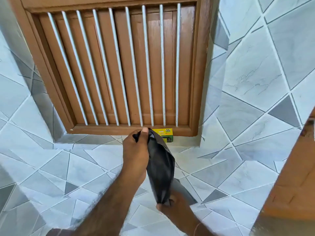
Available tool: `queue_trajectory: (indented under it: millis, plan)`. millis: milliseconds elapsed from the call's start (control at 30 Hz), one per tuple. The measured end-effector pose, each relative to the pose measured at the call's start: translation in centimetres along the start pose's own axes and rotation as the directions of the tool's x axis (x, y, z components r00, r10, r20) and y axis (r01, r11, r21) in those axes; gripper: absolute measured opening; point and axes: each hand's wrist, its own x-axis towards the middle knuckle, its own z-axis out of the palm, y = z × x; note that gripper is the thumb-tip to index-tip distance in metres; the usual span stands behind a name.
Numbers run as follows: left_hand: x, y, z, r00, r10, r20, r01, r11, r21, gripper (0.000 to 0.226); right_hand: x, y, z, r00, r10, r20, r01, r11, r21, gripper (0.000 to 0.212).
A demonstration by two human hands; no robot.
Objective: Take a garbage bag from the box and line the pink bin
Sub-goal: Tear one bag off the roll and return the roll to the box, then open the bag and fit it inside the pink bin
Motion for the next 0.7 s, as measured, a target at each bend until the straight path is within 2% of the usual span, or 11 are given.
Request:
queue_trajectory:
  millis: [33, 133, 200, 333, 400, 467, 567, 633, 700]
  plan:
    - [-0.8, 0.6, -0.1, 1.000, 0.003, -0.008, -0.003, 1.000, -0.013, 0.025, -0.8, 0.4, -0.1, 0.999, -0.013, -0.048, 0.015, 1.000, 0.026, 0.024]
    - [-2.2, 2.4, -1.2, 0.998, 0.036, -0.057, -0.037, 0.999, -0.030, 0.026, -3.1, 1.1, -0.4, 0.989, -0.076, -0.128, 0.067, 0.995, -0.077, 0.017]
    - [-2.7, 3.9, -2.3, 0.995, 0.027, -0.099, -0.036, 0.996, -0.083, 0.023, -5.0, 0.2, -0.7, 0.996, -0.031, -0.083, 0.030, 0.999, -0.017, 0.010]
    - [-3.7, 5.7, -5.9, 0.989, 0.040, -0.142, -0.063, 0.984, -0.164, 0.021, -8.2, -0.2, 0.2, 0.999, -0.010, 0.036, 0.007, 0.997, 0.074, 0.038]
    - [-4.2, 5.3, -8.6, 0.995, 0.079, -0.060, -0.087, 0.986, -0.143, 0.019, -10.1, -0.4, 1.0, 0.994, 0.037, 0.098, -0.059, 0.971, 0.231, 0.029]
    - [-5.3, 3.6, -11.2, 0.994, 0.060, 0.086, -0.051, 0.994, -0.098, 0.037, -11.5, -0.9, 1.7, 0.992, 0.045, 0.120, -0.085, 0.930, 0.358, 0.017]
    - [-9.2, -0.1, -16.3, 0.983, -0.008, 0.182, -0.010, 0.995, 0.099, 0.069, -14.3, -3.0, 3.6, 0.996, 0.028, 0.081, -0.069, 0.825, 0.561, 0.029]
    - [-12.5, -2.8, -19.6, 0.954, -0.113, 0.277, 0.040, 0.966, 0.255, 0.077, -16.0, -4.3, 5.1, 0.998, 0.031, 0.052, -0.056, 0.791, 0.610, 0.035]
    - [-15.4, -5.4, -22.8, 0.872, -0.314, 0.374, 0.172, 0.914, 0.367, 0.070, -17.5, -5.1, 7.0, 0.997, 0.040, 0.070, -0.077, 0.727, 0.682, 0.039]
